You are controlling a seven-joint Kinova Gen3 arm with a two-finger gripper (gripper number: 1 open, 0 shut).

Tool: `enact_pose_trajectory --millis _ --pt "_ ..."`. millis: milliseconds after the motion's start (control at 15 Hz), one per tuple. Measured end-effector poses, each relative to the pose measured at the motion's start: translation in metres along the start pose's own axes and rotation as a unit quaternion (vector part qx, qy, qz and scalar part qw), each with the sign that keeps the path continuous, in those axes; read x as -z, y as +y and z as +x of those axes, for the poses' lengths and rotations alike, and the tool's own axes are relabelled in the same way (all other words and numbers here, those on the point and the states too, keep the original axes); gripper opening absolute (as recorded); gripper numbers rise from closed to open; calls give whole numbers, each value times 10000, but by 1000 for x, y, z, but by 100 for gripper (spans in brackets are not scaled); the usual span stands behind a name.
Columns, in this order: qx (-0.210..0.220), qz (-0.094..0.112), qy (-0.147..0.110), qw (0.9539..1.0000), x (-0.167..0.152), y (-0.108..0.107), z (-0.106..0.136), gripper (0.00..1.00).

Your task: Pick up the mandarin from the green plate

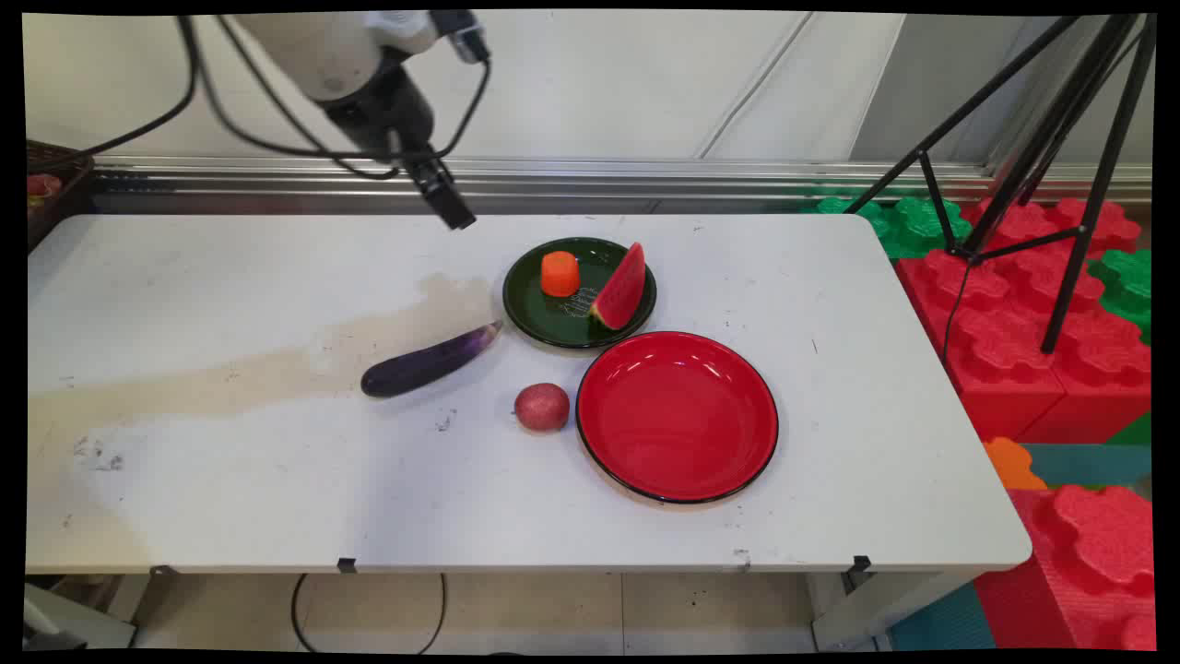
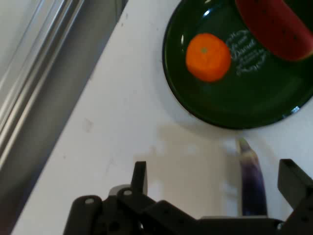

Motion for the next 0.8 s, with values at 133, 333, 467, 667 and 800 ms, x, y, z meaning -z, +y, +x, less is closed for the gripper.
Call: enact_pose_trajectory --millis 133,333,467,667,800 --pt "-30 41 -41 10000 -6 -2 15 100" --pt "-36 102 -142 9998 -24 -6 41 100" --pt "-62 105 -216 9997 -41 -6 57 100" --pt "-98 70 -309 9994 -65 -6 71 100" --pt "-143 24 -382 9992 -85 -5 81 100"
